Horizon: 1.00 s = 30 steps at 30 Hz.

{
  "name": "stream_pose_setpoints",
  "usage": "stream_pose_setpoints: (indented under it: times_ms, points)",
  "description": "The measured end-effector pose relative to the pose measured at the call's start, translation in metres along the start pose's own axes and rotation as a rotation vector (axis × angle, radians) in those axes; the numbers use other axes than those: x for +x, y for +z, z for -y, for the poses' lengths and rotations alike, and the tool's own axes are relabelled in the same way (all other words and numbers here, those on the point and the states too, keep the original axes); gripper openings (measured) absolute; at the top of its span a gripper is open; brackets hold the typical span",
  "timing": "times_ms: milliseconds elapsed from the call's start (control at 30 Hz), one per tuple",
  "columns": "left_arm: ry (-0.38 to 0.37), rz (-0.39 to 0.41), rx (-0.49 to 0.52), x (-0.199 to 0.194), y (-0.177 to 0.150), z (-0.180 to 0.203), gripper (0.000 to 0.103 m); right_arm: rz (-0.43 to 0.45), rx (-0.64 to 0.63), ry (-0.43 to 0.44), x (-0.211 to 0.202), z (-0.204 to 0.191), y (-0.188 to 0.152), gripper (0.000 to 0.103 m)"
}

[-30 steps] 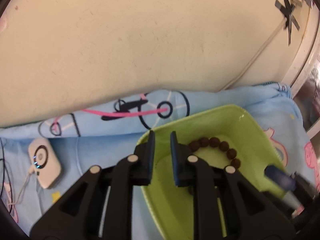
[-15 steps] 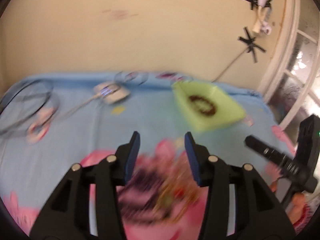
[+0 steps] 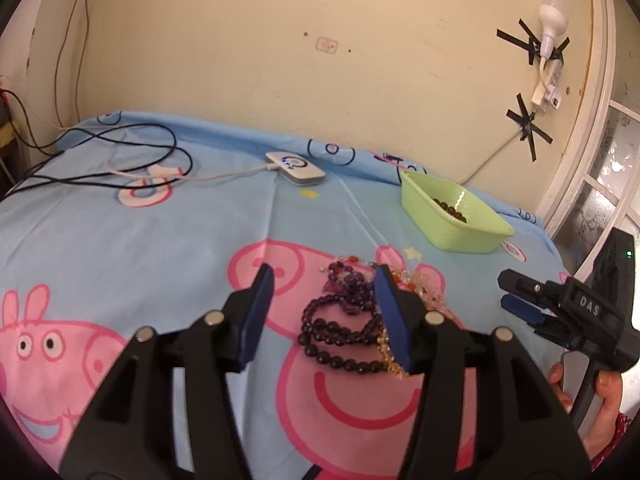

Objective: Organize jewelry
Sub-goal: 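Return the left gripper to the jewelry pile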

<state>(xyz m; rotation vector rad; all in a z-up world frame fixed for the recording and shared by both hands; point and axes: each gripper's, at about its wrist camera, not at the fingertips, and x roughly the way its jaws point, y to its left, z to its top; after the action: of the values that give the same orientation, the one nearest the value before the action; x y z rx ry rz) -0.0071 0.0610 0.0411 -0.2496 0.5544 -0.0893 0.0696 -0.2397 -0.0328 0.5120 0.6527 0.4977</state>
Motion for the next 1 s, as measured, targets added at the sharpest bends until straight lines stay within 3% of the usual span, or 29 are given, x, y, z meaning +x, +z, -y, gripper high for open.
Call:
stream_pose_setpoints:
  times_ms: [167, 1000]
  points:
    - [-0.009, 0.004, 0.004, 0.001, 0.001, 0.001, 0.051, -0.014, 0.083, 0.025, 0.000, 0.015, 0.003, 0.057]
    - [-0.016, -0.022, -0.016, 0.005, -0.001, -0.002, 0.056, -0.016, 0.060, 0.038, -0.003, 0.010, 0.004, 0.057]
